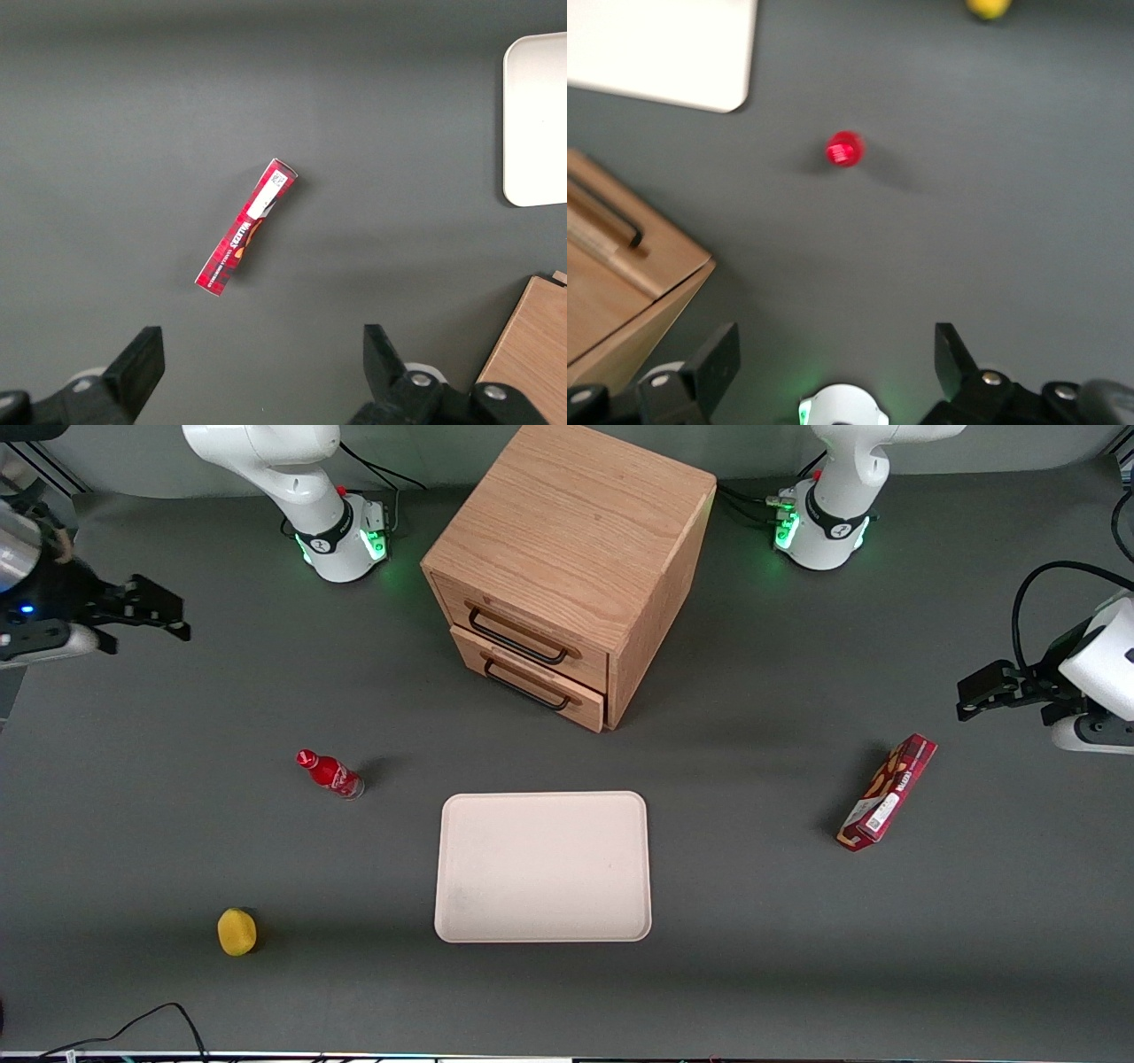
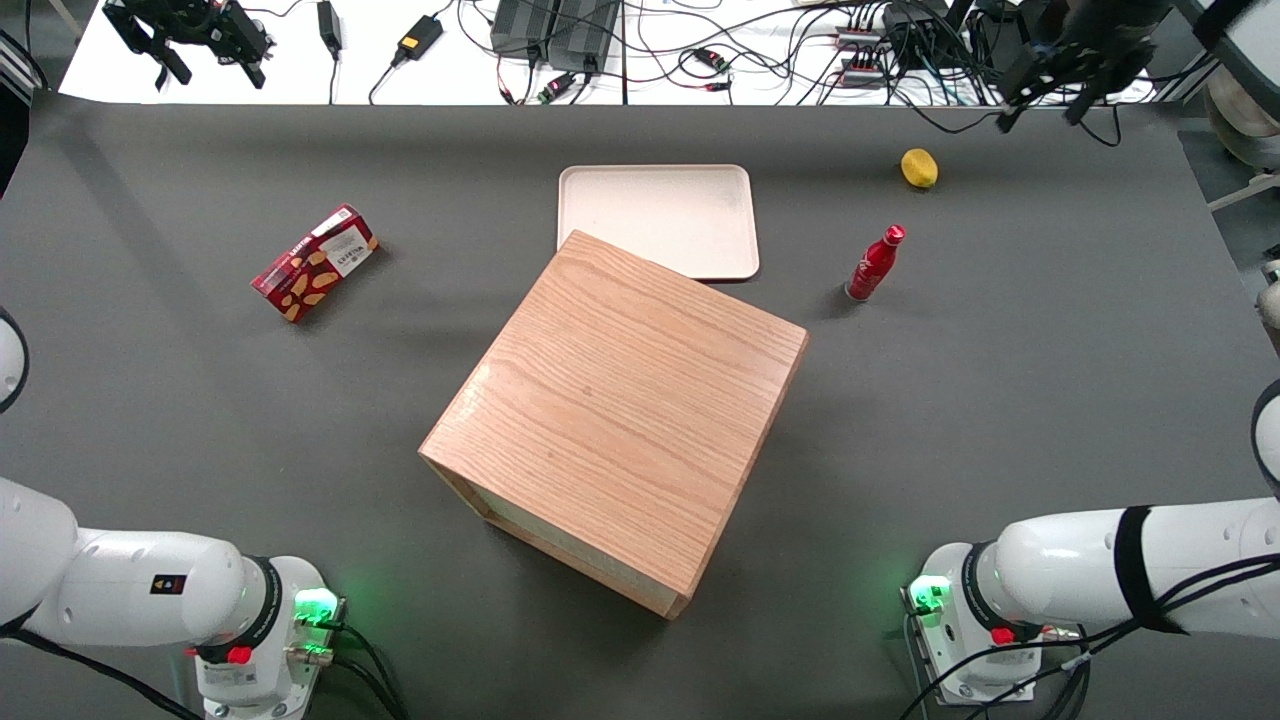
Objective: Open upper drawer
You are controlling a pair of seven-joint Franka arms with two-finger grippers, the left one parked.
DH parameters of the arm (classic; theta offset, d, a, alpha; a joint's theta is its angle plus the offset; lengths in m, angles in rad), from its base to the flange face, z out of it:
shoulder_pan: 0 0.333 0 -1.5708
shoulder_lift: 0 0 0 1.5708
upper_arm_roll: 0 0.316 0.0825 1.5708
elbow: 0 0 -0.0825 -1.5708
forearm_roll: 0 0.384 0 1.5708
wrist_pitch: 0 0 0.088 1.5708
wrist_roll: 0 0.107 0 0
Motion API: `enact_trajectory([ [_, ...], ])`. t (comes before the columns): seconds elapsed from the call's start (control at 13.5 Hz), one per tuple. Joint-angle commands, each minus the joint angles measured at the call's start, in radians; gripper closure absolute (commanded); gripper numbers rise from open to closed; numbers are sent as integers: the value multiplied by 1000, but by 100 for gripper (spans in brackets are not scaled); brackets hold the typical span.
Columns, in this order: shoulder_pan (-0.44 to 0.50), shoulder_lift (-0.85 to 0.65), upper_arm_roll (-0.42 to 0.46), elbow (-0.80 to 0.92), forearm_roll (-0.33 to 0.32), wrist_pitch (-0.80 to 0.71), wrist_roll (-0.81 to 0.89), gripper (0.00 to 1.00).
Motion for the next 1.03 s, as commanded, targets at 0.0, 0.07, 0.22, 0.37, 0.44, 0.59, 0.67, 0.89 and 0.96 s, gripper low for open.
enact_trajectory([
  [0.0, 0, 1, 51, -1, 66, -28, -66, 1],
  [0.07, 3, 12, 97, -1, 77, -26, -72, 0],
  [0.22, 5, 58, 178, 11, 77, -12, -178, 0],
  [0.37, 2, 63, 244, 24, 79, -9, -247, 0],
  [0.44, 3, 64, 266, 22, 86, -6, -247, 0],
  [0.59, 5, 72, 299, 18, 153, 29, -256, 0],
  [0.67, 8, 87, 330, 16, 155, 50, -275, 0],
  [0.89, 17, 156, 395, 19, 155, 109, -284, 0],
  [0.96, 17, 200, 399, 16, 163, 138, -289, 0],
])
